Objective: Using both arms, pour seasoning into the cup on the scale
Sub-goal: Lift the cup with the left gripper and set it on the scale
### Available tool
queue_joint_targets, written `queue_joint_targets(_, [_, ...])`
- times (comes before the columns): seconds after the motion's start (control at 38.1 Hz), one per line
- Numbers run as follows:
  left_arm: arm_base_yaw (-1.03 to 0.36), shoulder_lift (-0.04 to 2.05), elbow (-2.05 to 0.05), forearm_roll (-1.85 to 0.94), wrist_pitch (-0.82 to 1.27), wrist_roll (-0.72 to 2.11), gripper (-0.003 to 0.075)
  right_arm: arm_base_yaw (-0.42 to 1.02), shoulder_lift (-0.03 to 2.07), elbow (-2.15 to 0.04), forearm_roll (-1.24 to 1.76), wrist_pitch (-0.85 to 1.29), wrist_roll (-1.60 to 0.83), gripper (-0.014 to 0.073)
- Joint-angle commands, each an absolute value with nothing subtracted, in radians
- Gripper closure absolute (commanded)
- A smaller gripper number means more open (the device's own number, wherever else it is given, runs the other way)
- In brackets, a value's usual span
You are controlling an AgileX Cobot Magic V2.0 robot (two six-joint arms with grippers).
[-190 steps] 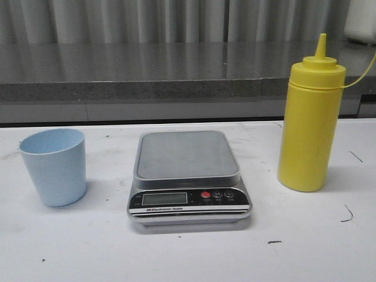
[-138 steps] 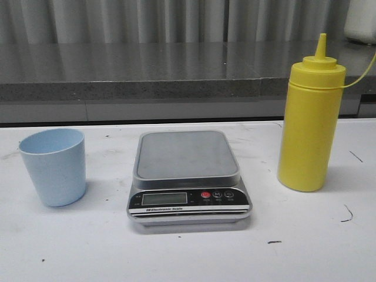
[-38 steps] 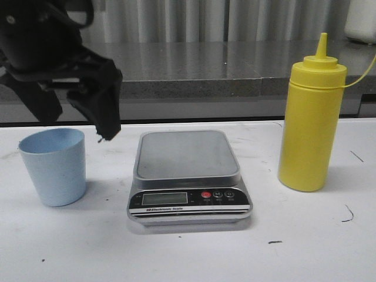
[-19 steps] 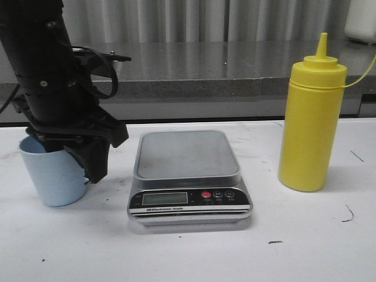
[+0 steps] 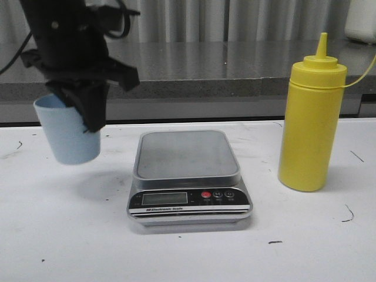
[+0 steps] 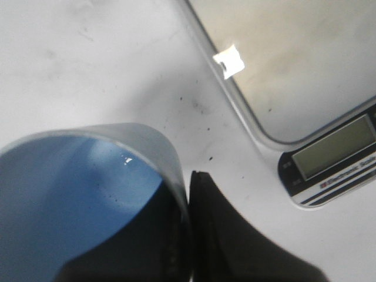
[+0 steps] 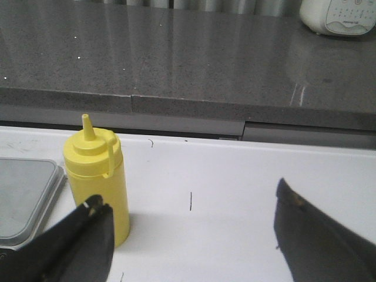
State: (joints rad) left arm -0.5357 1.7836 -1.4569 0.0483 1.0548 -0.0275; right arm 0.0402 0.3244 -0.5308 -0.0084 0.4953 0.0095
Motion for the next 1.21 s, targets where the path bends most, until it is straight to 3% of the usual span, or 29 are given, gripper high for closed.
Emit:
queue_joint_targets(0.0, [-0.57,1.739,-1.579,0.048,1.081,-0.02,0.074,0.036,0.341,-0.565,-0.008,0.417,0.011,0.0012])
queue_joint_targets(0.47, [-0.729,2.03,-2.026,0.044,1.243,-0.009,0.074,0.036,0.341,-0.565,-0.008,0.419,0.011,0.0012])
queue_joint_targets(0.76, [-0.748,2.103,-2.085,0.044,1.265,-0.009,0.0734,0.036,0.341,-0.565,-0.008,0.419,0.011,0.0012])
queue_joint_targets(1.05, [-0.748,2.111,-2.085,0.044,1.266,-0.009,0.0545,0.036,0.341,-0.565,-0.009,0.42,0.011,0.0012])
queue_joint_targets(1.18, [-0.748,2.115,-2.085,0.044,1.266,-0.009,0.0409,0.036,0.341,-0.565,-0.009,0.42,0.011,0.0012])
